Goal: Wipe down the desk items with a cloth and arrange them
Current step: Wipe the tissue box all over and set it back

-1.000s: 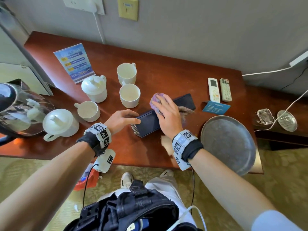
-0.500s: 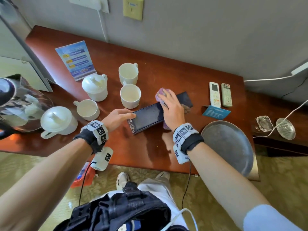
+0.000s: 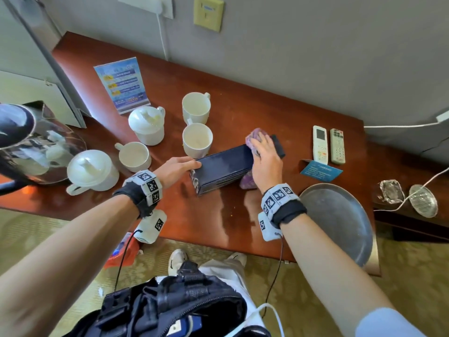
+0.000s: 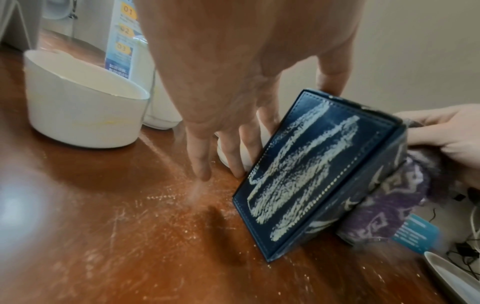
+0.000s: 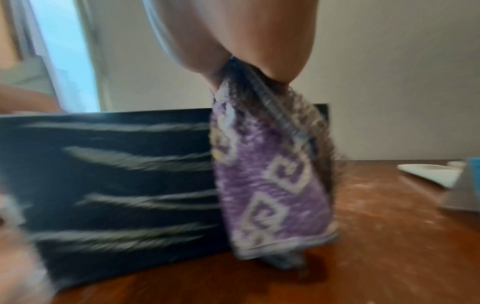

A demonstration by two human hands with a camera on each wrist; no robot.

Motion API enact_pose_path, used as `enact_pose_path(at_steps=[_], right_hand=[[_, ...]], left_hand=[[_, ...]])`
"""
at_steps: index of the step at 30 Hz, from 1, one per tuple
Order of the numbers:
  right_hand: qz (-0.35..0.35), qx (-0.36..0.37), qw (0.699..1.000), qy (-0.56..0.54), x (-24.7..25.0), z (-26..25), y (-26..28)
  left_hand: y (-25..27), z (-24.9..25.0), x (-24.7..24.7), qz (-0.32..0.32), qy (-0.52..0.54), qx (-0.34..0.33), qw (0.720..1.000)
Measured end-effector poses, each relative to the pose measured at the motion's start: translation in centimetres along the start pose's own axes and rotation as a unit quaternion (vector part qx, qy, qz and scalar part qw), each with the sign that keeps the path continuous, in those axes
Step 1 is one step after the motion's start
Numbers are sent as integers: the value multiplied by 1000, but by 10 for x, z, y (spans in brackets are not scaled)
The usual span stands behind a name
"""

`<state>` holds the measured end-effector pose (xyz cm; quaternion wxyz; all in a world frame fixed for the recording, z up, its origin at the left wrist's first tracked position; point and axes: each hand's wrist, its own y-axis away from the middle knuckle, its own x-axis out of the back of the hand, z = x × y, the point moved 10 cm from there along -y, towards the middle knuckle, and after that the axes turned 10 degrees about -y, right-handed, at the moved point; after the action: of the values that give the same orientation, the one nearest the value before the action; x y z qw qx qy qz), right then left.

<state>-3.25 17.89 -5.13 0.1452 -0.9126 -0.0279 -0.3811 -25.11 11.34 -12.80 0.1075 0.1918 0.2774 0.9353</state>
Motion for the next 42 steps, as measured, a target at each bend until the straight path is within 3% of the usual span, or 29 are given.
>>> enact_pose_path(at_steps=[3,7,9,12,16,24,27,30,33,42], right_hand=[[-39,106,993,-22,-38,-53,34],[-96,143,985,-21,-40,-64,50],[-88,81,993,-9,-18,-26,30],[-23,-46,999,12,25,40,-1],[42,-84,996,-3,42,55,-10],[-38,129,991,3,-36,-54,56],[-71,155,985,25,-32,-55,53],[-129,141,981,31,-39,-47,47],[-144,126,981,26,-52,-51,46],[-168,249,954,-15,-73,-91,78]], left_hand=[[0,1,0,1,3,6,1000],[-2,-1,0,5,10,16,1000],[-3,0,0,9,29,18,999],[-1,3,-2,14,42,11,999],[1,3,-4,15,51,10,999],[11,12,0,16,17,12,1000],[17,16,9,21,-45,-30,998],[27,14,11,-5,-114,-51,992],[33,13,0,-29,-178,-64,981],[30,7,-2,58,-215,-89,971]])
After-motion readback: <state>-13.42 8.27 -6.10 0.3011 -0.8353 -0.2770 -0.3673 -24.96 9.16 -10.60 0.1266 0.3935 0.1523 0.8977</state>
